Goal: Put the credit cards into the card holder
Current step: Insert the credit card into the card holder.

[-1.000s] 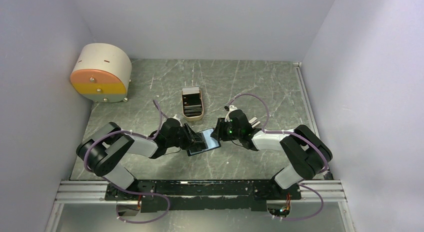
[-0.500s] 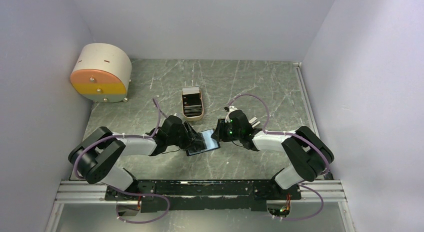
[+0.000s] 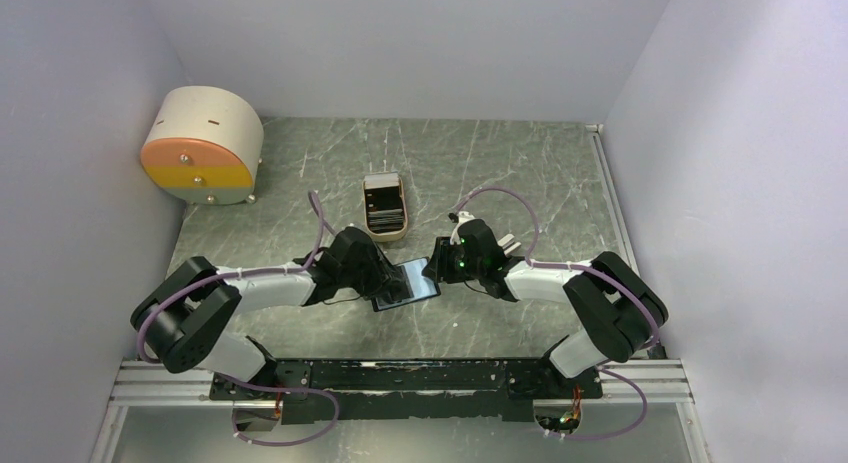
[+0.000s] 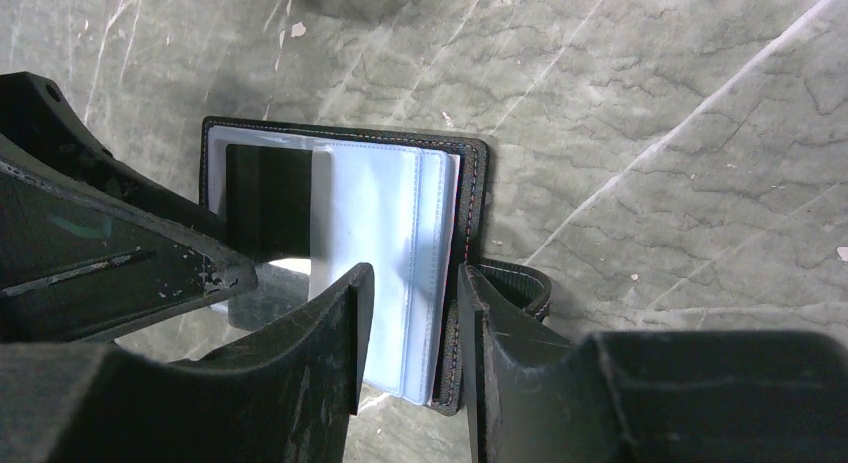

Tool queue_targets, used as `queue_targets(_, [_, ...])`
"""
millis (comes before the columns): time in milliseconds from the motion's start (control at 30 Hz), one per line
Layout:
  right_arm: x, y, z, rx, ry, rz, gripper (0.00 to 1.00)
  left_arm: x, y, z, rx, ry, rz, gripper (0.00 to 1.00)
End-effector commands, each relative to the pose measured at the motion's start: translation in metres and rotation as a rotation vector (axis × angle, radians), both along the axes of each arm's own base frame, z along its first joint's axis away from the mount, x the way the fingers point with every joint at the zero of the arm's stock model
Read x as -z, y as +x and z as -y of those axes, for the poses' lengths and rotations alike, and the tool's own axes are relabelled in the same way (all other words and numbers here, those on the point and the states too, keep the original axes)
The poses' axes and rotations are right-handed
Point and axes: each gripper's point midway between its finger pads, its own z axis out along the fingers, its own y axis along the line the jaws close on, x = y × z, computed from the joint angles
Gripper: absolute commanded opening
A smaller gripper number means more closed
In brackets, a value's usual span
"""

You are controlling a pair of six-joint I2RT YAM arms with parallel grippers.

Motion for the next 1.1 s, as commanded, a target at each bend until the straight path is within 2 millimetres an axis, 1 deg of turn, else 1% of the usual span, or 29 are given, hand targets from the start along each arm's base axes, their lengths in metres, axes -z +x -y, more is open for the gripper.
queue_targets(0, [0.002,-0.003,0.003,-0.005,-0.012,0.0,0.41,0.028,-0.013,-0.025,-0.002,0.184,-0.05,0.53])
queue_targets(167, [0.0,-0.004,0.004,-0.004,-0.013,0.005,0.41,0.03,-0.013,-0.017,0.022,0.193,-0.054,0.51])
queue_targets(333, [0.0,-0.004,0.004,-0.004,-0.009,0.004,0.41,0.025,-0.008,-0.008,0.046,0.203,-0.036,0.5])
queue_targets(500, [0.0,-0.004,0.003,-0.006,-0.005,0.003,0.41,0.028,-0.007,0.002,0.078,0.196,-0.039,0.49])
queue_targets(600, [-0.001,-0.003,0.003,-0.007,-0.006,0.005,0.41,0.03,-0.007,0.003,0.088,0.214,-0.051,0.5])
queue_targets(733, [-0.002,-0.004,0.003,-0.011,-0.008,0.006,0.41,0.027,-0.008,-0.006,0.07,0.242,-0.047,0.52])
queue_targets(833, [-0.003,-0.003,0.003,-0.01,-0.008,0.012,0.41,0.024,-0.007,-0.009,0.062,0.254,-0.039,0.52])
queue_targets(967, [-0.004,-0.003,0.004,-0.01,-0.01,0.011,0.41,0.022,-0.002,-0.002,0.082,0.258,-0.036,0.52])
queue_targets(1067, [-0.004,-0.003,0.003,-0.009,-0.007,0.011,0.41,0.022,0.003,0.007,0.104,0.257,-0.029,0.51])
